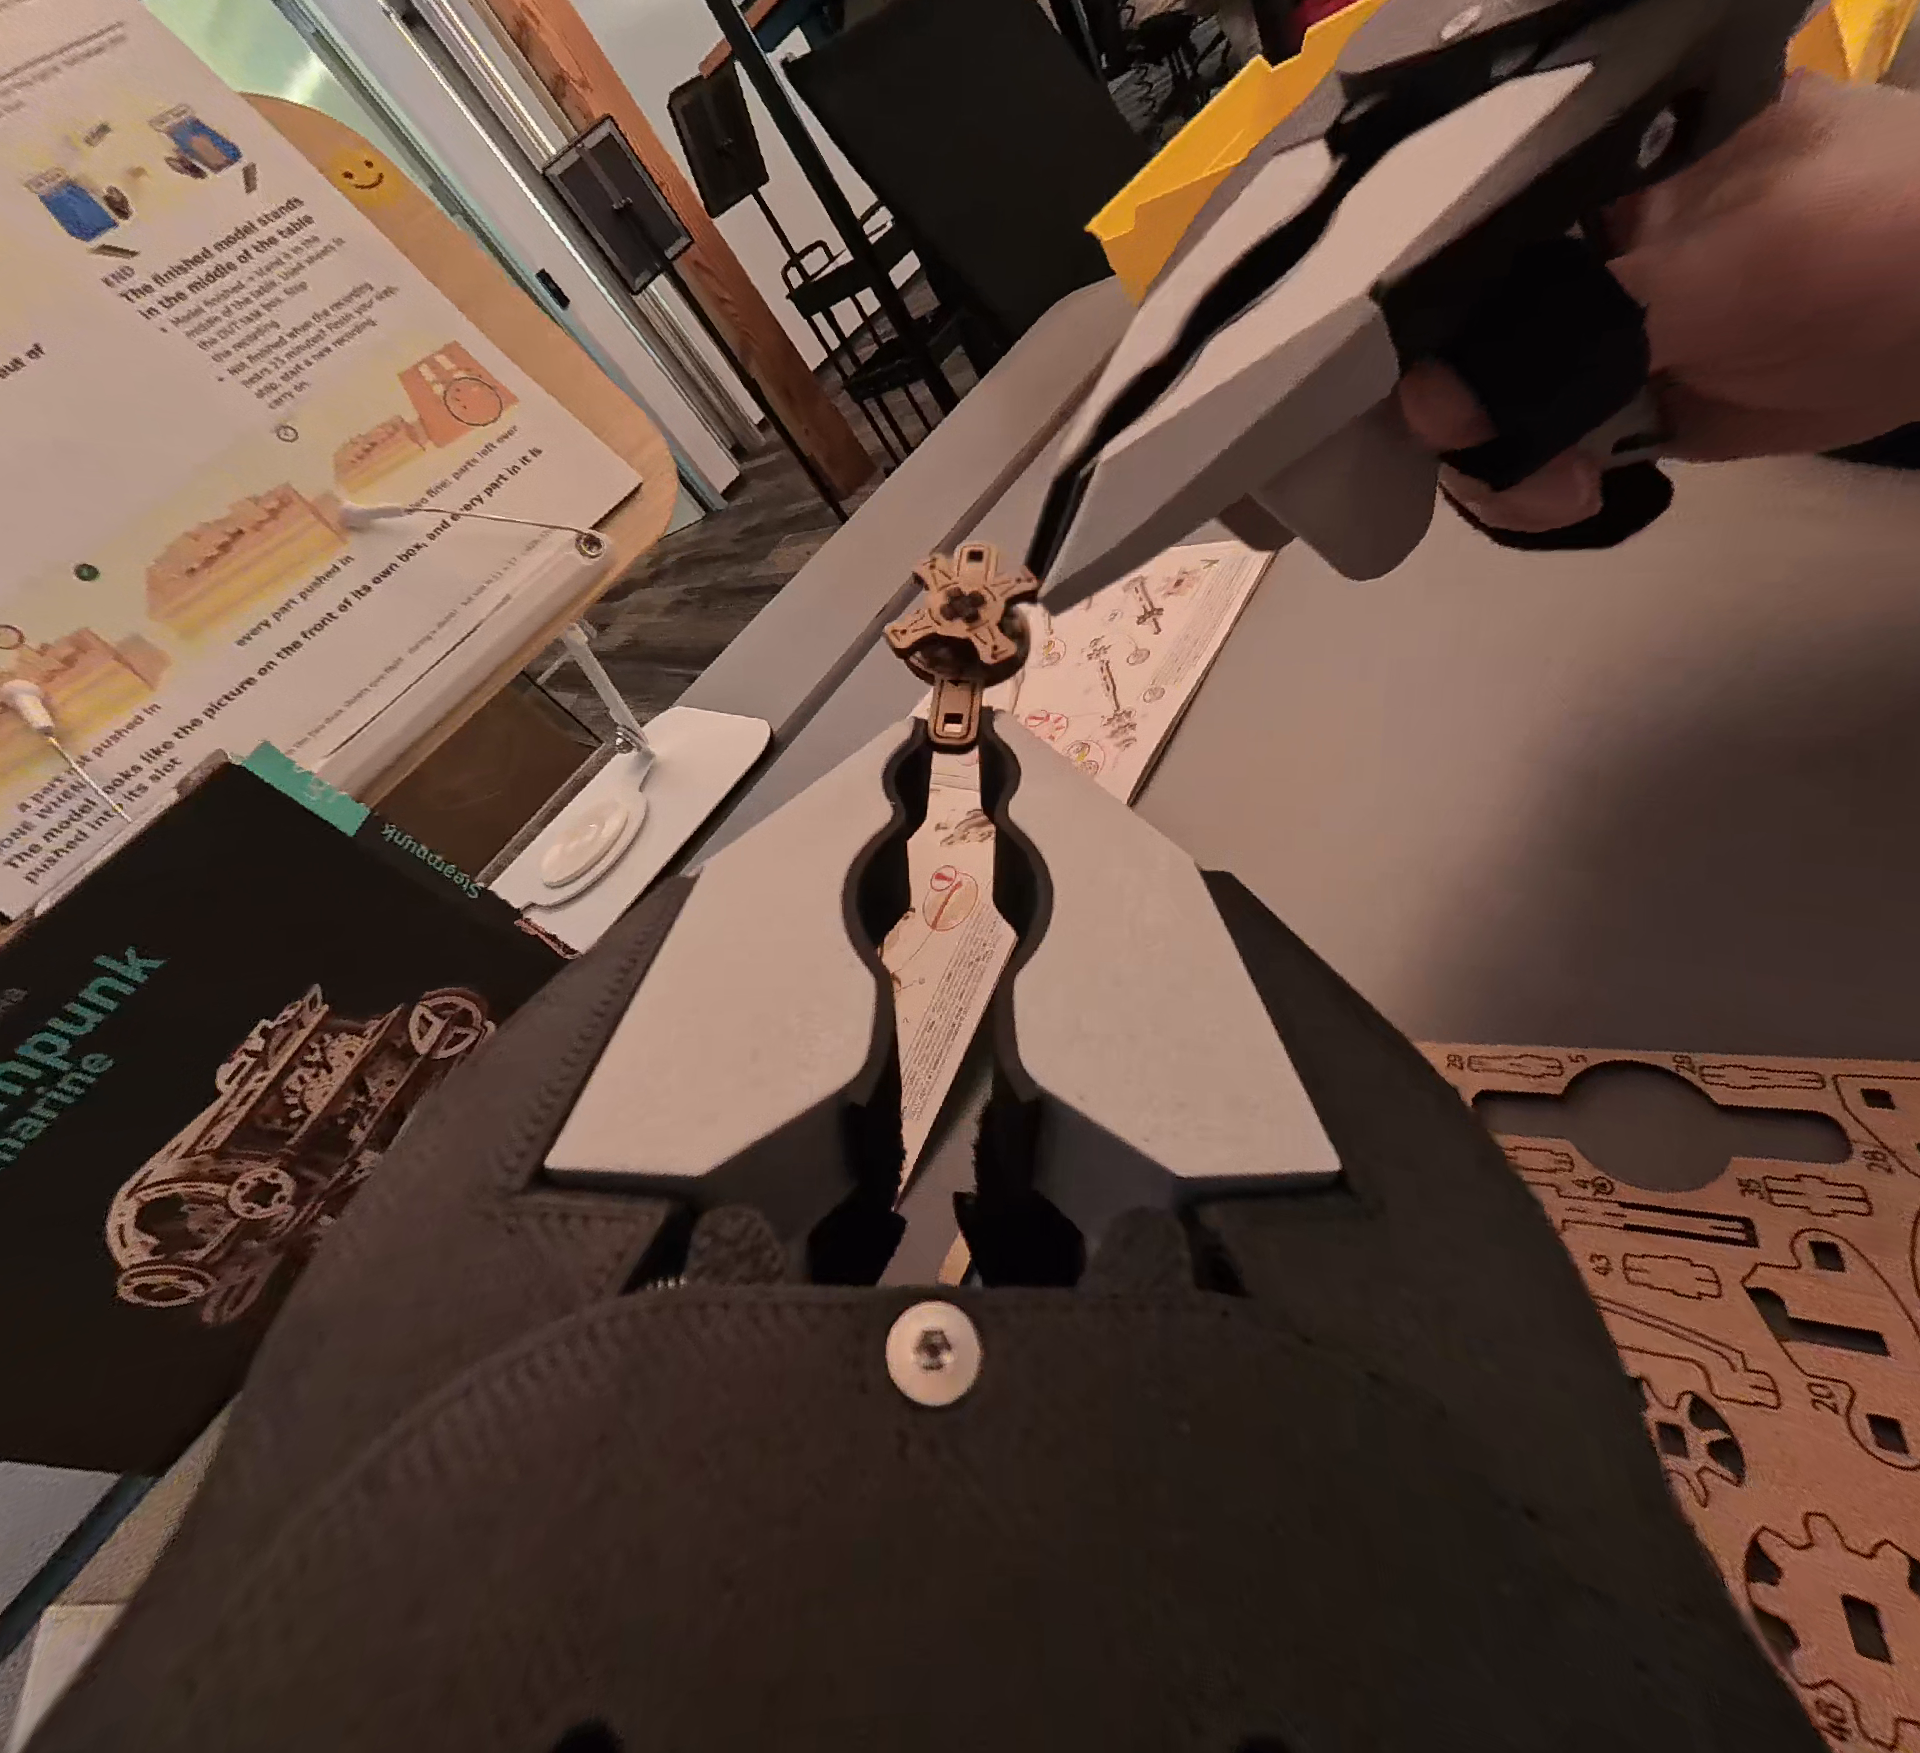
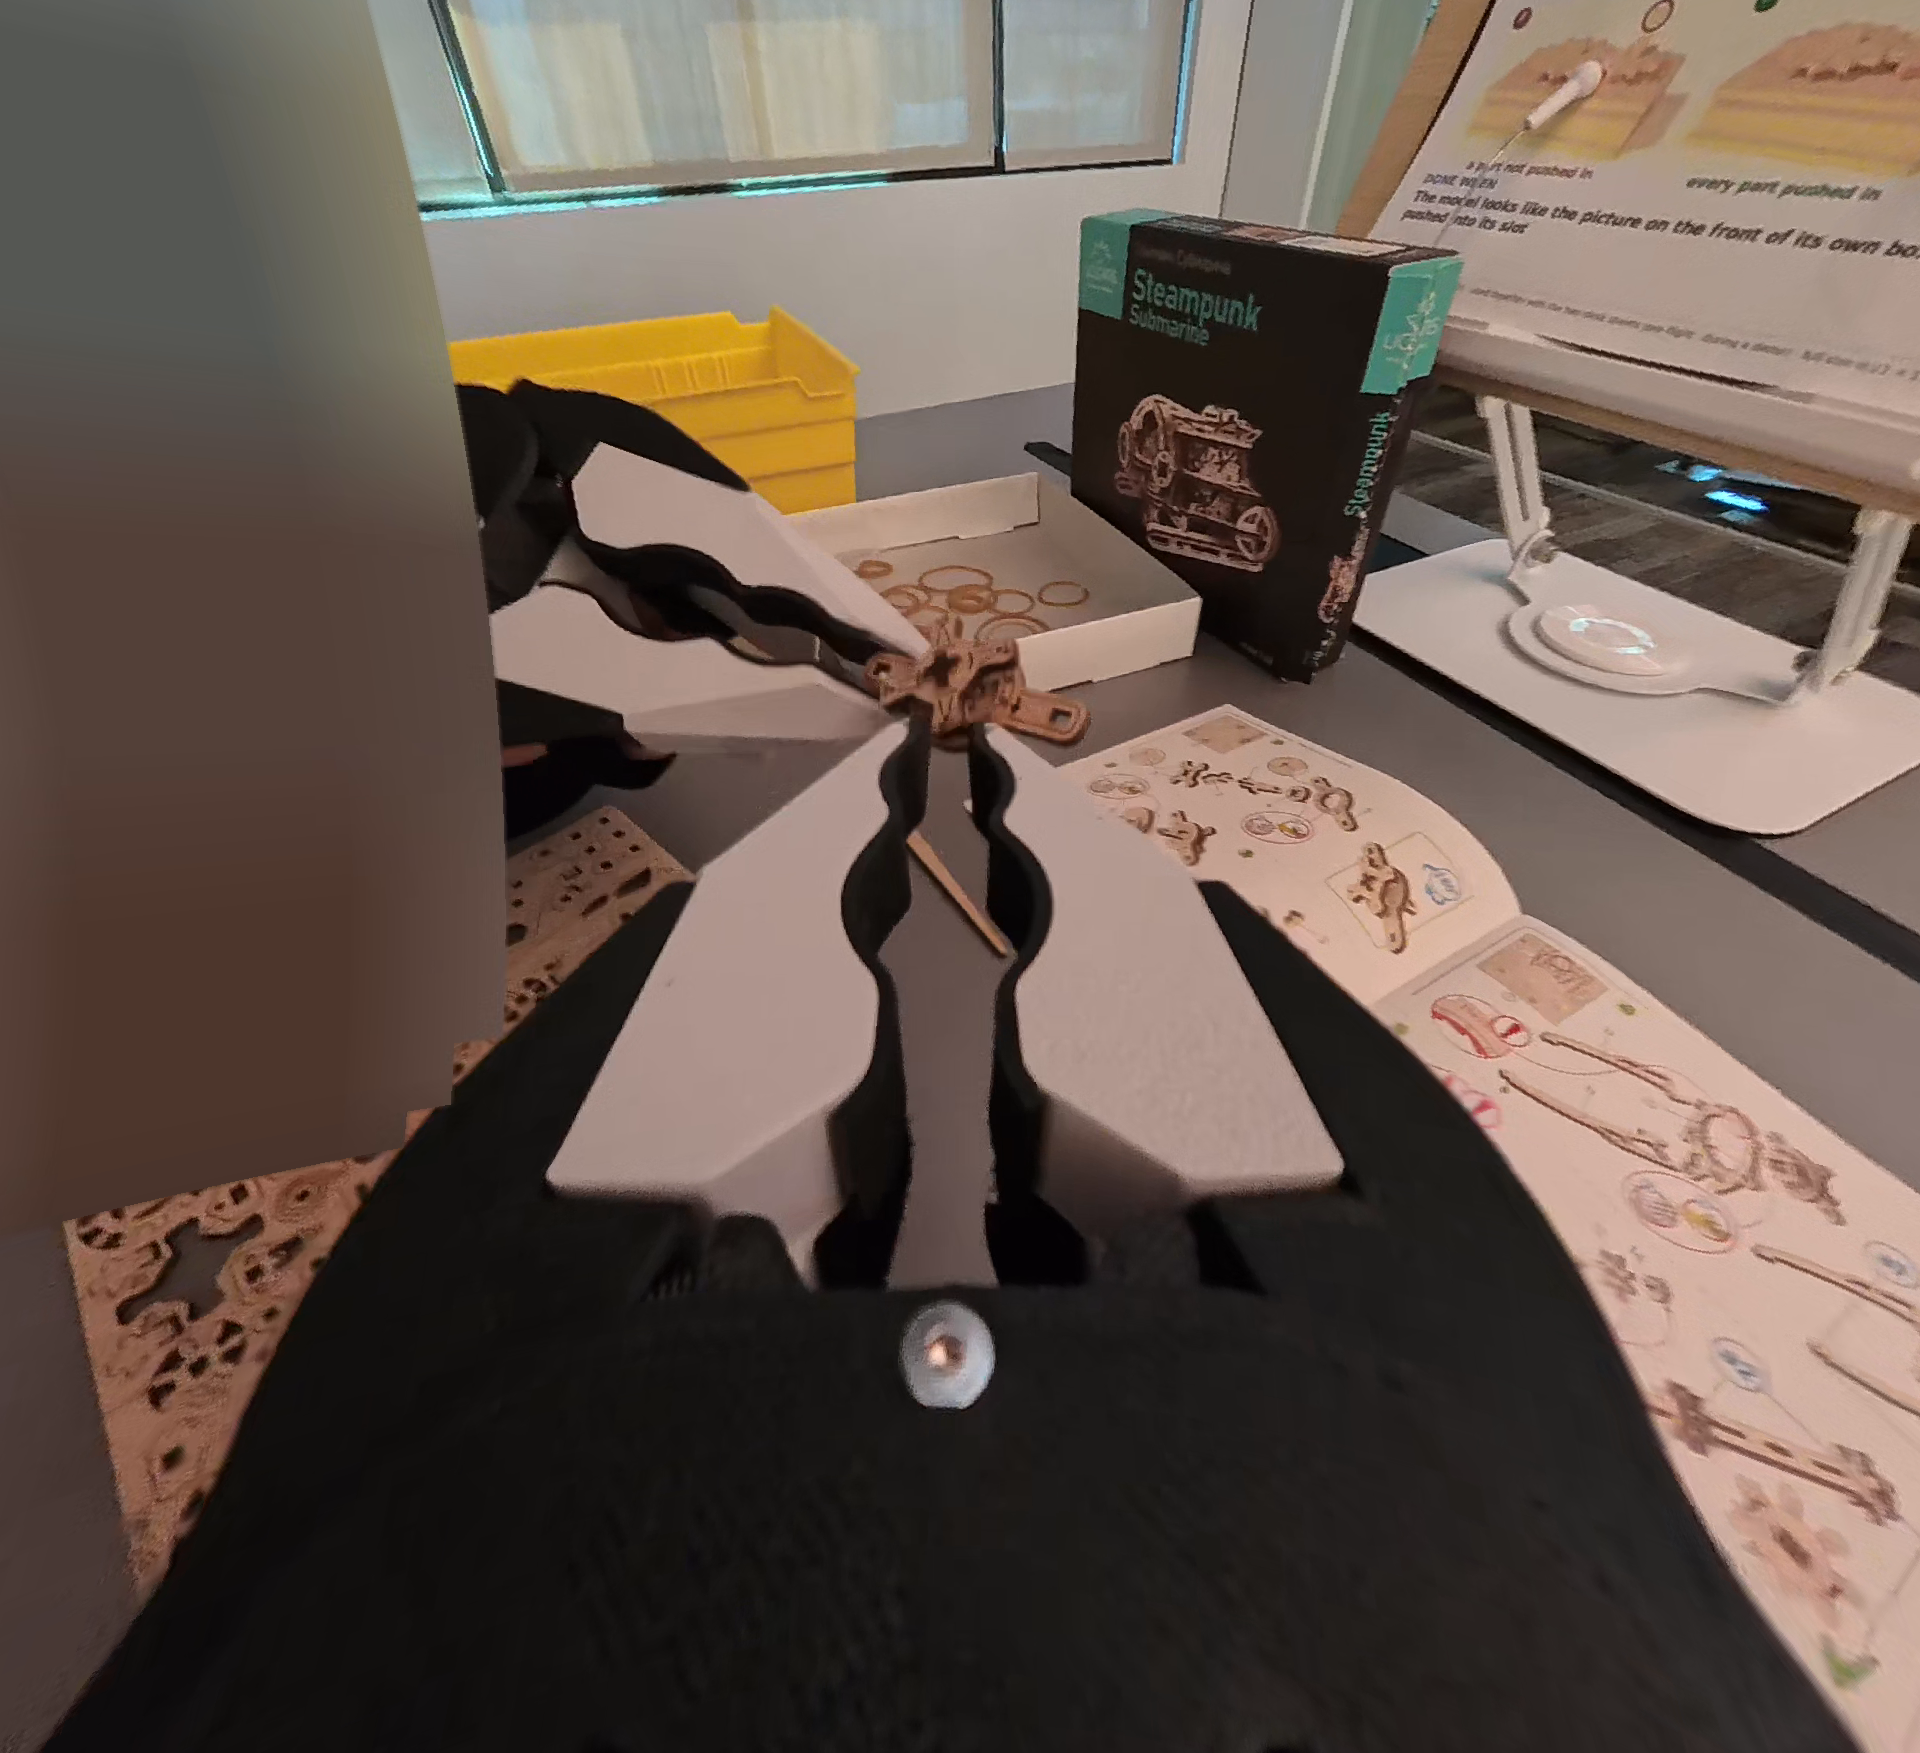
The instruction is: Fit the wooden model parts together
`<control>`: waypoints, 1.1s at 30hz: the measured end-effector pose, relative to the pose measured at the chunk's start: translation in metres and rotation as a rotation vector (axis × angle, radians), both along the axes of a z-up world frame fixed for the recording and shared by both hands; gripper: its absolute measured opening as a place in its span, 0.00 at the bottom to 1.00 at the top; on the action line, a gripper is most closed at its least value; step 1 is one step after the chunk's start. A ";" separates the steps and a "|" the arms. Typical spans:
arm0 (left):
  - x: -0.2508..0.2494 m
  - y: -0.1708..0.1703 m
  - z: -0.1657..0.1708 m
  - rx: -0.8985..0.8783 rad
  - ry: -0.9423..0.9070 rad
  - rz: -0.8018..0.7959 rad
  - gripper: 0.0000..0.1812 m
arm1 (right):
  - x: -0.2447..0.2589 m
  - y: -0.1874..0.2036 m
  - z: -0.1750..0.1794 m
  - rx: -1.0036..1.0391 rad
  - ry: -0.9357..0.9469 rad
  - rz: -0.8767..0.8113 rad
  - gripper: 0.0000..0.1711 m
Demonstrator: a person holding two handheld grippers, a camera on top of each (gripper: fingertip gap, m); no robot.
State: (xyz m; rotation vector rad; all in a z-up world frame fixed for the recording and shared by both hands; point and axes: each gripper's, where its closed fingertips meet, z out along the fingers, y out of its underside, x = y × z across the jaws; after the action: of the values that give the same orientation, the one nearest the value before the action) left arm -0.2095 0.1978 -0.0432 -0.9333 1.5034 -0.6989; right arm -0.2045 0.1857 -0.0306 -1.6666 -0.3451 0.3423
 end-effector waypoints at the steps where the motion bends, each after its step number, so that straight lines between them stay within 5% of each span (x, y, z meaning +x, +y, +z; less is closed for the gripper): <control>1: 0.000 0.000 0.002 -0.012 -0.008 -0.003 0.04 | 0.000 0.000 -0.001 0.002 -0.031 -0.003 0.01; 12: 0.000 -0.003 -0.003 -0.019 0.018 -0.031 0.04 | -0.004 -0.007 -0.009 0.094 -0.429 -0.010 0.00; 15: -0.001 -0.012 -0.011 -0.017 0.060 -0.116 0.04 | -0.003 -0.017 0.001 0.169 -0.478 0.050 0.08; 20: -0.004 -0.025 -0.018 0.036 0.091 -0.205 0.04 | -0.008 -0.024 -0.004 0.157 -0.468 0.158 0.22; 33: -0.013 -0.047 -0.018 0.054 0.096 -0.350 0.03 | -0.018 -0.042 -0.018 0.110 -0.481 0.335 0.15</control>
State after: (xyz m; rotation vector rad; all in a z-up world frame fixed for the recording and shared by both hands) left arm -0.2222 0.1504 -0.0612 -0.6762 1.7857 -0.8684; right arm -0.2225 0.1436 -0.0483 -1.5691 -0.9921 0.1596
